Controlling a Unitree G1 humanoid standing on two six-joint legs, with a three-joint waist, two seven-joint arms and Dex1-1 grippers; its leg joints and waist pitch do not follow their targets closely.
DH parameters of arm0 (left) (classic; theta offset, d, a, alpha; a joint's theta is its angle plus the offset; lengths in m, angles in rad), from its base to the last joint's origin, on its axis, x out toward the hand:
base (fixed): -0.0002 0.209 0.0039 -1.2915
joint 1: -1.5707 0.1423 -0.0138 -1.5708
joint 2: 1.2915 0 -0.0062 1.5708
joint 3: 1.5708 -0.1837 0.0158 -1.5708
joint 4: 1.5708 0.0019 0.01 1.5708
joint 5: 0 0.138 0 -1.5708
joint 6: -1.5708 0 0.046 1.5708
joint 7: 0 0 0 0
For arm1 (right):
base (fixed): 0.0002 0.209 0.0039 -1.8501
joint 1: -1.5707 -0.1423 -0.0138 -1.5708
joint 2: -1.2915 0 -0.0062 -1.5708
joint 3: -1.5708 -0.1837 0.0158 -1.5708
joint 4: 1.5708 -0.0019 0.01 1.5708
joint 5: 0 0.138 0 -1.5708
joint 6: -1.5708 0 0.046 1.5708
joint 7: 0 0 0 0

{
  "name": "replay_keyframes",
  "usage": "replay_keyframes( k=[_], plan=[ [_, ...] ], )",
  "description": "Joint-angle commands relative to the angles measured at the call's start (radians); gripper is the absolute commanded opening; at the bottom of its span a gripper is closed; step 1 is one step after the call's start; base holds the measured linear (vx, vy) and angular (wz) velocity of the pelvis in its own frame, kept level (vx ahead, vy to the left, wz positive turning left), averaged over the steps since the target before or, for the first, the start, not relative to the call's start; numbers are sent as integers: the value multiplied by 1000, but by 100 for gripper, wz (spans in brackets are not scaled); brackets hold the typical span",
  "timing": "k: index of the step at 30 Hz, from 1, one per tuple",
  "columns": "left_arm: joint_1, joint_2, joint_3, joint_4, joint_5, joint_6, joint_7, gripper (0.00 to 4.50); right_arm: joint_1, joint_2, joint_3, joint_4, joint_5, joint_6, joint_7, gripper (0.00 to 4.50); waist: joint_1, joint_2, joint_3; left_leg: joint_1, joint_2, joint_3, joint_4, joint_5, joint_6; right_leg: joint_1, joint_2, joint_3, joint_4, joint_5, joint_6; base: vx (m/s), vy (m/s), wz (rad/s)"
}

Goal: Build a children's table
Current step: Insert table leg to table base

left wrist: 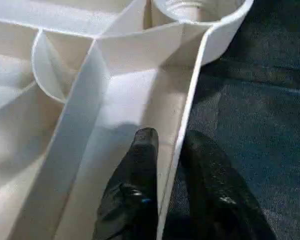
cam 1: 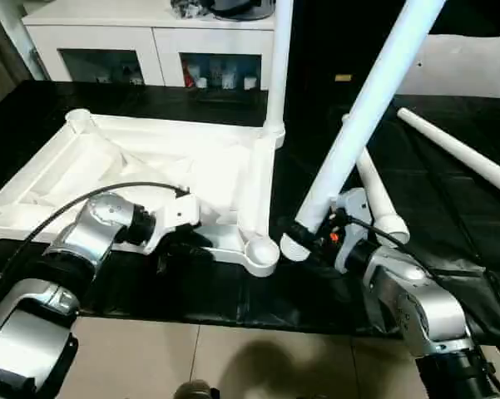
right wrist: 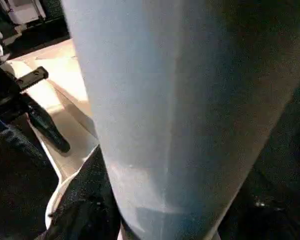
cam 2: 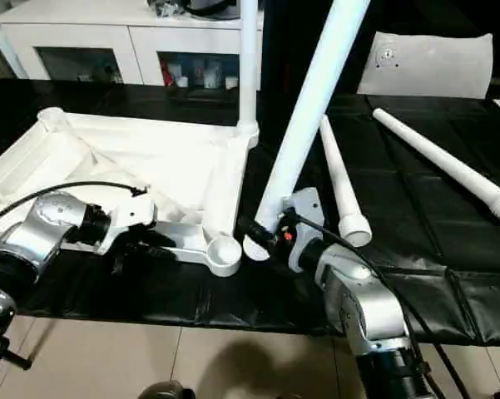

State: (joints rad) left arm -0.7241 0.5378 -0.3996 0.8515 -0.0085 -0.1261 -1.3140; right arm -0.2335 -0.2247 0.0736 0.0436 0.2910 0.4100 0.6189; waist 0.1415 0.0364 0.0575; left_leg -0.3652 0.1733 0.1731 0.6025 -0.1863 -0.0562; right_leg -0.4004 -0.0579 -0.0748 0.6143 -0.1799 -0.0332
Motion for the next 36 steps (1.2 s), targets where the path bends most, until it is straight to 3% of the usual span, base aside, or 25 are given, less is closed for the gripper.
replay_keyframes(
  k=[1, 9, 11, 17, 18, 20, 21, 22, 25, 28, 30, 31, 32, 34, 35, 36],
  plan=[
    [-27, 1, 3, 16, 19, -8, 2, 58, 2, -3, 2, -28, 11, 3, 7, 193, -1, 13, -72, 14, 60, -30, -78, -245, -27, 51, -104, 60, -82, -286, -146, 0, 0, 0],
    [-14, -9, 23, -5, 14, 73, -1, 4, -8, -4, 2, -25, 10, 1, 10, 193, -5, 10, -73, 10, 59, -27, -76, -212, -18, 55, -106, 60, -76, -235, -167, 0, 0, 0],
    [3, -20, 42, -30, 5, 161, 41, 1, -16, -2, -4, -23, 12, -2, 3, 193, -10, 11, -71, 10, 57, -27, -76, -219, -16, 55, -105, 59, -80, -257, -165, 0, 0, 0],
    [66, -73, 101, -113, -13, 294, 204, 0, -38, 8, -16, -25, 15, -2, -18, 193, -29, 9, -69, 6, 54, -28, -73, -217, 0, 57, -103, 55, -84, -288, -170, 0, 0, 0],
    [103, -100, 121, -187, -24, 369, 261, 0, -51, 13, -18, -24, 15, 2, -28, 193, -29, 9, -69, 7, 53, -27, -73, -216, 2, 56, -102, 56, -86, -297, -167, 0, 0, 0],
    [124, -112, 128, -229, -26, 408, 288, 0, -58, 15, -19, -24, 15, 6, -34, 193, -32, 8, -71, 7, 57, -27, -73, -199, 4, 56, -102, 56, -81, -281, -173, 0, 0, 0],
    [144, -120, 129, -267, -23, 431, 301, 0, -63, 17, -18, -24, 13, 10, -39, 193, -33, 3, -69, 8, 53, -24, -71, -201, 14, 53, -98, 56, -87, -294, -167, 0, 0, 0],
    [163, -125, 125, -300, -20, 430, 305, 0, -67, 17, -16, -25, 11, 15, -40, 193, -33, 6, -71, 4, 56, -28, -73, -189, 15, 57, -100, 56, -82, -285, -167, 0, 0, 0],
    [206, -127, 108, -367, -7, 412, 303, 0, -77, 20, -13, -26, 3, 21, -46, 193, -32, 5, -70, 6, 52, -24, -72, -189, 24, 51, -95, 56, -88, -304, -148, 0, 0, 0],
    [249, -89, 49, -422, 49, 322, 271, 0, -92, 24, -10, -14, -21, 9, -65, 193, -33, 1, -69, 3, 54, -27, -77, -191, 23, 51, -95, 57, -87, -319, -127, 0, 0, 0],
    [275, -59, 15, -460, 81, 315, 260, 0, -106, 21, 1, 7, -44, -27, -70, 193, -34, 3, -69, 9, 56, -26, -78, -208, 14, 45, -96, 58, -88, -335, -125, 0, 0, 0],
    [276, -58, 14, -462, 82, 315, 260, 0, -106, 21, 2, 8, -45, -28, -69, 193, -33, 4, -67, 9, 55, -25, -78, -219, 12, 45, -96, 58, -90, -350, -120, 0, 0, 0],
    [287, -40, 1, -481, 94, 311, 251, 0, -110, 26, 8, 22, -61, -88, -68, 193, -32, 4, -67, 10, 56, -25, -78, -222, 10, 44, -97, 59, -91, -354, -117, 0, 0, 0],
    [299, -26, -6, -492, 105, 271, 248, 0, -110, 35, 9, 25, -62, -97, -75, 193, -30, 6, -66, 11, 56, -27, -80, -231, 8, 43, -96, 59, -92, -361, -111, 0, 0, 0],
    [305, -22, -7, -496, 108, 253, 247, 0, -113, 40, 9, 31, -69, -106, -87, 193, -31, 1, -67, 10, 55, -26, -80, -231, 8, 43, -95, 59, -92, -360, -110, 0, 0, 0],
    [310, -19, -5, -497, 109, 236, 248, 0, -117, 46, 9, 43, -81, -132, -100, 193, -29, 5, -68, 10, 56, -27, -81, -229, 5, 42, -97, 59, -90, -355, -112, 0, 0, 0]
  ],
)
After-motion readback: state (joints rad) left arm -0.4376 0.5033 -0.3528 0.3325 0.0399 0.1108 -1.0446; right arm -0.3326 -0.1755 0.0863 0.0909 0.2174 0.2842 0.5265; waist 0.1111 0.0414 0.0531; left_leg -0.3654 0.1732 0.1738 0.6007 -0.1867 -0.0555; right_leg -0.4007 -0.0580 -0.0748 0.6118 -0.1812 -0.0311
